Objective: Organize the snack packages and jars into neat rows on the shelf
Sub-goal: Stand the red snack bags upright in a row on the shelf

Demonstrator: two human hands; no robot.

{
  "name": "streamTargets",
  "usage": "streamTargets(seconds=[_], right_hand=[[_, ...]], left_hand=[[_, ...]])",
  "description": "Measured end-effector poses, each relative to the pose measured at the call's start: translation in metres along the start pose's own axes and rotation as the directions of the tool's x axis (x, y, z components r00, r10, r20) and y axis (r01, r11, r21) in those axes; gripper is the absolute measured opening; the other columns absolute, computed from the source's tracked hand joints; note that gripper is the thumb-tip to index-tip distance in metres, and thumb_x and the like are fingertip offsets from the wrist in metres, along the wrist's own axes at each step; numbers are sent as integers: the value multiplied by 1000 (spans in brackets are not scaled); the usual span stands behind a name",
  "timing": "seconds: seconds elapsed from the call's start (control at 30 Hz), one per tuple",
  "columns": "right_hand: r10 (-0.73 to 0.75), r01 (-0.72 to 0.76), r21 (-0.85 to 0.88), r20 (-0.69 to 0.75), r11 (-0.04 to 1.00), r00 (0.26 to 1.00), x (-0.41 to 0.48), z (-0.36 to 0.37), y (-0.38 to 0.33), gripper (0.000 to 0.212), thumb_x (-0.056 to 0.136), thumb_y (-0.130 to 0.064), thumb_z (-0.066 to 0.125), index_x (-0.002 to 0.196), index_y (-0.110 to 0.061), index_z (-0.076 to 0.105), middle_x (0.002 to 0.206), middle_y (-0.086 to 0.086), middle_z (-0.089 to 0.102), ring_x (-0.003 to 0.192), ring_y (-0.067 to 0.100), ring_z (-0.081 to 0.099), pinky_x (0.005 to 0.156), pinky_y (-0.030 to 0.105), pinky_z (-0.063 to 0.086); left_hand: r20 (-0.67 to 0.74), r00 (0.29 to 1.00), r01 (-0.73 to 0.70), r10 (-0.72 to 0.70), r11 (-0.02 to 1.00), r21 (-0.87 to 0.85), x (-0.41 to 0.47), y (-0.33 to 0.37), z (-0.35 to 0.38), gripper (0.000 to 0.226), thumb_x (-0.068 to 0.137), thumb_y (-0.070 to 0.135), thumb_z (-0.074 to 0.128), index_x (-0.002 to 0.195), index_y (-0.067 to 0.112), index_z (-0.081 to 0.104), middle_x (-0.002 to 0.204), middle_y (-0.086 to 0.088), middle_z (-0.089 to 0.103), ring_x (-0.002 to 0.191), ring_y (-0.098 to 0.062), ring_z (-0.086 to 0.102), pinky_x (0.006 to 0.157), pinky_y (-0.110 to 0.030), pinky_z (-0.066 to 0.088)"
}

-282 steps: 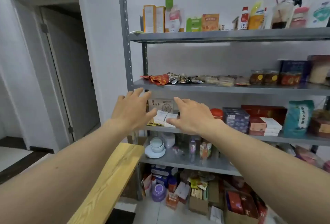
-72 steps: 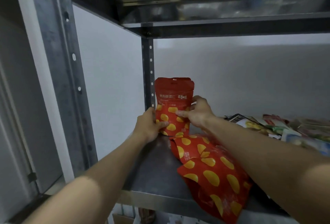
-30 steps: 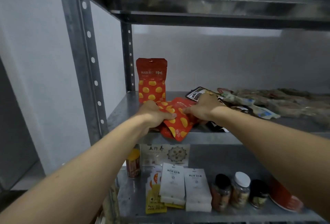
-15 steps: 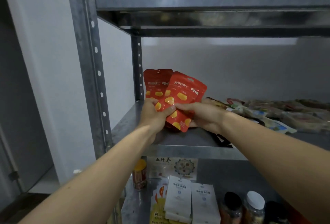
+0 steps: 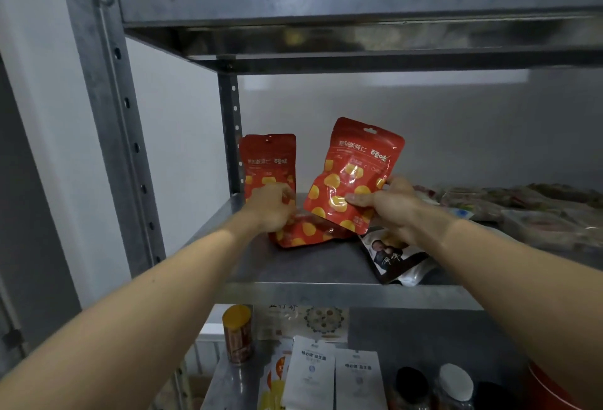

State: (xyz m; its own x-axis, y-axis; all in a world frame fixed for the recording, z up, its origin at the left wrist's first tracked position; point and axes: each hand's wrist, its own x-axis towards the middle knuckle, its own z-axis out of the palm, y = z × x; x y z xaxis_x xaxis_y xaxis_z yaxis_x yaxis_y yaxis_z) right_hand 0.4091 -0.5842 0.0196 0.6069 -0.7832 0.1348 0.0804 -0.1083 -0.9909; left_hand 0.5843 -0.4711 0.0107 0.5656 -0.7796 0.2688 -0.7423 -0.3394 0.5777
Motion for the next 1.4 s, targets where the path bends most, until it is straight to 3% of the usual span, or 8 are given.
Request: streamTargets(seconds=[0.13, 0.33, 0.57, 0.7, 0.83, 1.1, 1.23, 1.4], right_hand=[[13, -12, -13, 10, 1000, 1000, 3, -3, 1, 41, 73, 0, 81, 104, -16, 59, 105, 7, 71, 95, 29, 70, 81, 52, 58], [21, -21, -26, 25, 999, 999, 3, 1, 7, 33, 76, 1, 79, 97, -16, 60, 97, 5, 71, 86, 25, 70, 68, 42, 59], [81, -81, 7, 2, 997, 997, 3, 7, 15, 40, 77, 4, 77, 111, -7, 60, 104, 10, 72, 92, 32, 70, 81, 53, 57], [77, -77, 1, -10, 997, 997, 4, 9, 16, 41, 78, 1, 77, 113, -8, 60, 105, 10, 71, 92, 32, 70, 82, 53, 57], [56, -56, 29, 0, 998, 998, 3, 11, 14, 34, 79, 1, 77, 107, -10, 61, 104, 10, 71, 92, 32, 69, 79, 51, 57], [11, -11, 80, 6, 997, 1000, -2, 15, 5, 44, 77, -1, 79, 116, -7, 60, 104, 10, 73, 90, 30, 72, 70, 43, 59], [-8, 8, 73, 6, 997, 1000, -4, 17, 2, 44, 77, -2, 79, 116, -7, 60, 104, 9, 73, 91, 28, 71, 66, 42, 57], [-37, 34, 73, 43, 997, 998, -8, 21, 5, 35, 78, -1, 77, 108, -13, 62, 101, 5, 73, 89, 23, 70, 66, 37, 55]], left_hand=[[241, 966, 54, -93, 985, 166, 5, 2, 7, 63, 91, 37, 61, 145, 17, 36, 143, -3, 46, 128, -25, 47, 106, -37, 41], [337, 923, 100, -186, 961, 257, 11, -1, 1, 79, 81, 55, 66, 144, 20, 35, 143, 0, 46, 130, -25, 45, 109, -39, 38], [424, 828, 300, -367, 929, 218, 5, 0, -8, 120, 52, 57, 87, 148, 19, 25, 149, -4, 38, 137, -29, 36, 111, -44, 34], [395, 851, 359, -346, 932, 43, -2, -8, -1, 140, 25, 68, 87, 145, 26, 28, 147, -1, 42, 135, -27, 40, 111, -47, 34], [306, 909, 374, -284, 880, -294, -4, -25, 5, 89, 62, 51, 83, 136, 22, 43, 134, -1, 56, 123, -25, 52, 108, -46, 40], [134, 977, 214, -167, 742, -635, -27, -33, 11, 24, 81, 22, 76, 98, 18, 59, 96, 1, 69, 85, -11, 66, 73, -24, 55], [-65, 976, 98, -207, 689, -718, -33, -36, 6, 37, 78, 21, 78, 104, 16, 51, 95, 6, 64, 77, -5, 63, 51, -17, 51], [-194, 944, 51, -265, 702, -710, -33, -52, -3, 50, 77, 28, 78, 111, 15, 44, 101, 4, 57, 83, -12, 62, 67, -30, 56]])
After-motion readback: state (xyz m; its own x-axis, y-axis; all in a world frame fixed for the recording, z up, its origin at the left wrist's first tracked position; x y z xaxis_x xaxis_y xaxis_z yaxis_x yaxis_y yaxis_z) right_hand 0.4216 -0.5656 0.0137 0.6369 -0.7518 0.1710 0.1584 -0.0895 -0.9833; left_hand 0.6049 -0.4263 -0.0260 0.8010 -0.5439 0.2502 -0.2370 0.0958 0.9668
